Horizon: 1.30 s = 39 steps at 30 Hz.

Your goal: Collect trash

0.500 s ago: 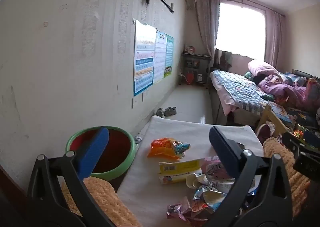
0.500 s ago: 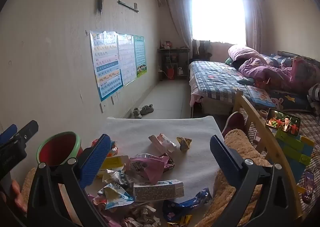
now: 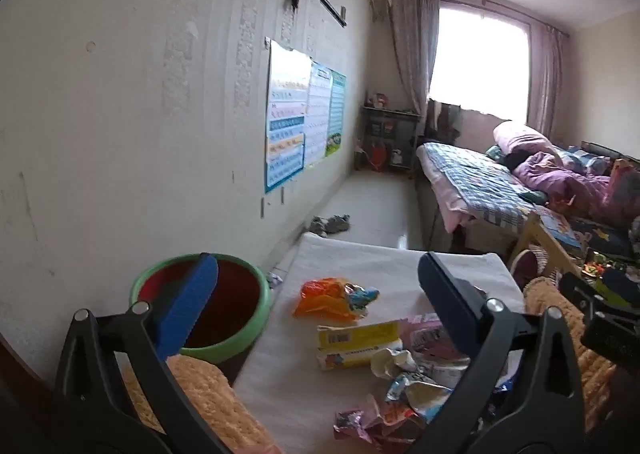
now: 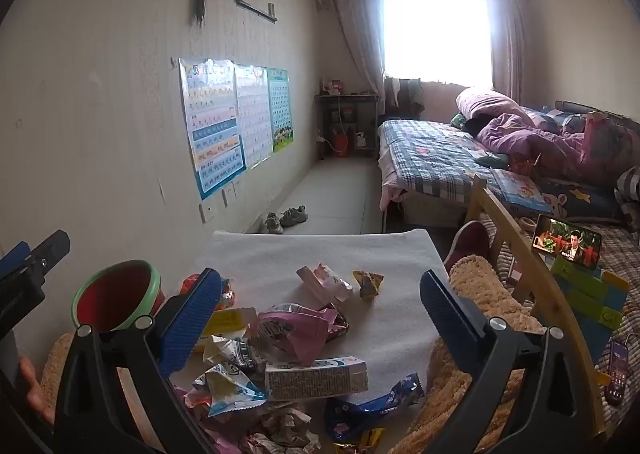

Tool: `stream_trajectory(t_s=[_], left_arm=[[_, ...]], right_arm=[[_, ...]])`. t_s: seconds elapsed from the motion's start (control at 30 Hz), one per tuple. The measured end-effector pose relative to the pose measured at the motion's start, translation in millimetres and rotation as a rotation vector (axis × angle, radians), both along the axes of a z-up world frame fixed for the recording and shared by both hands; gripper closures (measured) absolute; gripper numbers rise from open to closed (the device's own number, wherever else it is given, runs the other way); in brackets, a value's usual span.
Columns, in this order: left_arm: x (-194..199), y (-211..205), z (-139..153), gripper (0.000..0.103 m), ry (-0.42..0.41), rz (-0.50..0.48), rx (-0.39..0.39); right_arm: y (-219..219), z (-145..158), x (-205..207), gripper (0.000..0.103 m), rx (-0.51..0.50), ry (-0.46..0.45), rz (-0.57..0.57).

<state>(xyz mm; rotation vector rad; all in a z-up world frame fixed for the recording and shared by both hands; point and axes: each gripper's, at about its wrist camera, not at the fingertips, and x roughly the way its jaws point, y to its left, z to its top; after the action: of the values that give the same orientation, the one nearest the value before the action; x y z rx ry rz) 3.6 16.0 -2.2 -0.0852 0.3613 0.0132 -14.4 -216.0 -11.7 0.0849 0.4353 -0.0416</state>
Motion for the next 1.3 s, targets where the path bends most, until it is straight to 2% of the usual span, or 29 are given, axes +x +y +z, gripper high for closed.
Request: stream_trajectory(t_s=[0.53, 1.3], left_arm=[[2.1, -6.5, -1.9, 0.005, 0.041, -0.008, -0.004], [5.1, -0.8, -9.0, 0.005, 0.070, 0.007, -0.011]], right_arm=[[-1.1, -11.8, -4.0, 0.007, 0.000, 0.013, -0.001], [-7.1, -10.1, 0.6, 0.007, 0.006, 0.040, -0.005]])
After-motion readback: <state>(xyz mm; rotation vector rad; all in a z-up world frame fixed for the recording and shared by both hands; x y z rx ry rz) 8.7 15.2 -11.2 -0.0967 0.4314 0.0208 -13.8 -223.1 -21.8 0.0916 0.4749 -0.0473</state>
